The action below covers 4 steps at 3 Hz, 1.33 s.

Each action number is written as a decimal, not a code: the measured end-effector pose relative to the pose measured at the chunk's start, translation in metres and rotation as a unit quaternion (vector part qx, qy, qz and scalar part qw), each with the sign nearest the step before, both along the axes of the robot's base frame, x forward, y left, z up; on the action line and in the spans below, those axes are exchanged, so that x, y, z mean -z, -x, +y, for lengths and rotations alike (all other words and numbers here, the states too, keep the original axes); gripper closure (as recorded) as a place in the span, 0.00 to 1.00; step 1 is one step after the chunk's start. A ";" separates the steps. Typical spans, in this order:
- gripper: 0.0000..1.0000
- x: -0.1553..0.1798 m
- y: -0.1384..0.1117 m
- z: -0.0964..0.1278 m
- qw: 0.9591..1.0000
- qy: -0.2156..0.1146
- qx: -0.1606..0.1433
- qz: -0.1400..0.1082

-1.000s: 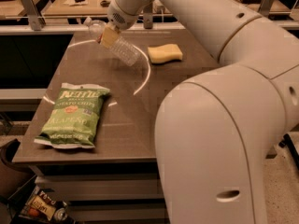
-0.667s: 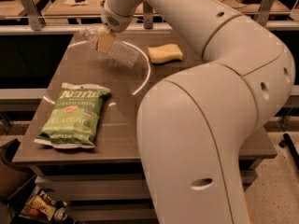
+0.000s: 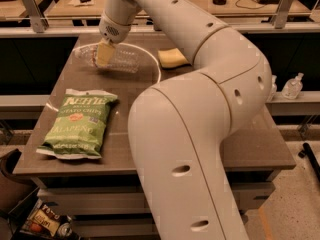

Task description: Knock water bottle over

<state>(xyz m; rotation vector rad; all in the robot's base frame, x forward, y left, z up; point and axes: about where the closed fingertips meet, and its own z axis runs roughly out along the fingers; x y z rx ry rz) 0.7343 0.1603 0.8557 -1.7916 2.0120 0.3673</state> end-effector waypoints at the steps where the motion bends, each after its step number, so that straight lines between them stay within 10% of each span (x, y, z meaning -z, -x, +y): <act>1: 1.00 0.010 0.002 0.016 0.999 -0.042 -0.018 0.020; 2: 1.00 0.015 0.004 0.024 0.997 -0.073 -0.023 0.032; 4: 0.59 0.015 0.004 0.026 0.997 -0.073 -0.024 0.033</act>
Offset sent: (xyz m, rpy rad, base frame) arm -0.0061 0.0352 -0.0192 0.2919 0.1058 0.0653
